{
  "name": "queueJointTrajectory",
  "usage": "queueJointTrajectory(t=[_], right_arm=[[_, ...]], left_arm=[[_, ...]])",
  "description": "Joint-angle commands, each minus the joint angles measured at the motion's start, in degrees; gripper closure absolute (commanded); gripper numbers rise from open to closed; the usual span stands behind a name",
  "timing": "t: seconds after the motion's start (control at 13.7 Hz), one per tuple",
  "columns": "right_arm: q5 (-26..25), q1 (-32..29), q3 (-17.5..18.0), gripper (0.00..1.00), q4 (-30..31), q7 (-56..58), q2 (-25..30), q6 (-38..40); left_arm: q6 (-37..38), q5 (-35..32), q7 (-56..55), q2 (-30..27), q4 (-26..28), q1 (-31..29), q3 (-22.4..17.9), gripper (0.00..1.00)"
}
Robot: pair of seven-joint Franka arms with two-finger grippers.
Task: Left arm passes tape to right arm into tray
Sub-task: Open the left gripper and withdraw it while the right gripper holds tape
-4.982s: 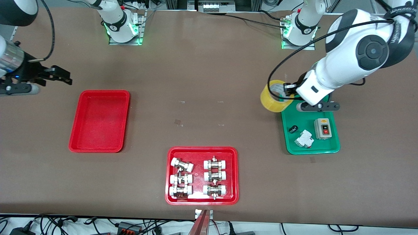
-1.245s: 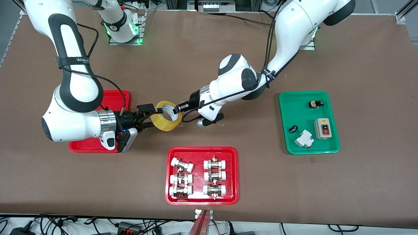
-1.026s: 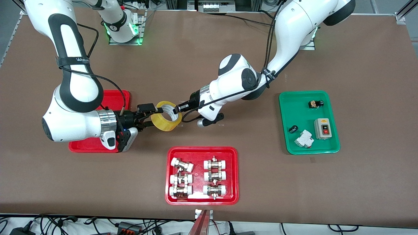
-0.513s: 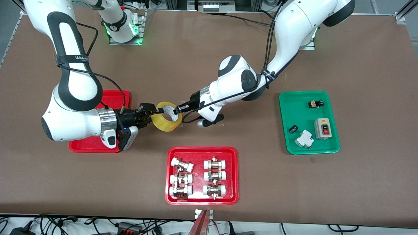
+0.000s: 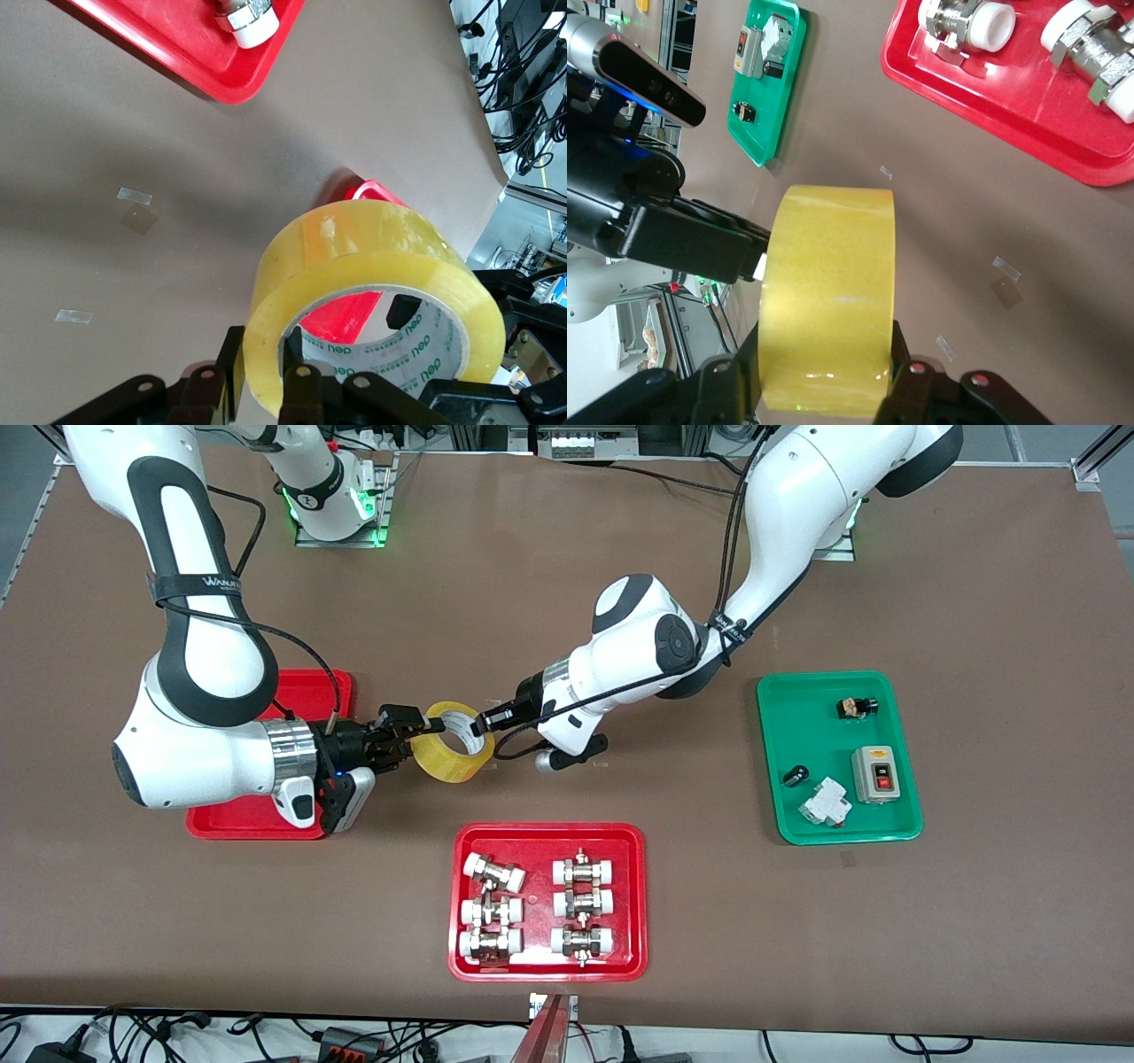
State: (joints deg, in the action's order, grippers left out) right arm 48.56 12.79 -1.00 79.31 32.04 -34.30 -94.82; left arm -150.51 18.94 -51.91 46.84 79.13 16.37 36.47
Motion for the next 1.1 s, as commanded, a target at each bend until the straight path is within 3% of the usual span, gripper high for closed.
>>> queueJointTrajectory(t=[0.0,0.07,0.29,0.44,0.66,0.81,1.03], right_arm=[[-0.13,-0.22,-0.06,0.86,0.23,0.83,0.46,0.87],[-0.13,-0.22,-0.06,0.86,0.23,0.83,0.46,0.87],[-0.30,-0.13,-0.06,0.86,0.23,0.92,0.46,0.78],[-0.83,-0.13,-0.06,0.86,0.23,0.92,0.46,0.69],[-1.27,-0.05,-0.49,0.86,0.67,0.04,0.11,0.25],[-4.42,-1.09,-0.76,0.86,0.93,-1.79,-0.68,0.25],[-5.93,-7.58,-0.76,0.86,3.65,-5.57,-0.68,0.78]], left_arm=[[0.39,1.19,1.54,0.01,-1.79,-0.47,0.27,0.11],[0.39,0.92,1.89,-0.17,-1.79,-0.55,0.19,0.00],[1.87,0.92,3.21,-0.87,-1.17,-3.09,0.89,0.00],[9.92,1.10,10.38,-3.23,-0.82,-5.98,0.80,0.00],[21.46,0.92,12.00,-8.50,0.05,-10.03,-0.25,0.00],[25.60,0.04,12.09,-13.24,1.20,-16.17,0.18,0.00],[39.01,-0.31,16.01,-17.48,-0.02,-26.97,1.14,0.00]])
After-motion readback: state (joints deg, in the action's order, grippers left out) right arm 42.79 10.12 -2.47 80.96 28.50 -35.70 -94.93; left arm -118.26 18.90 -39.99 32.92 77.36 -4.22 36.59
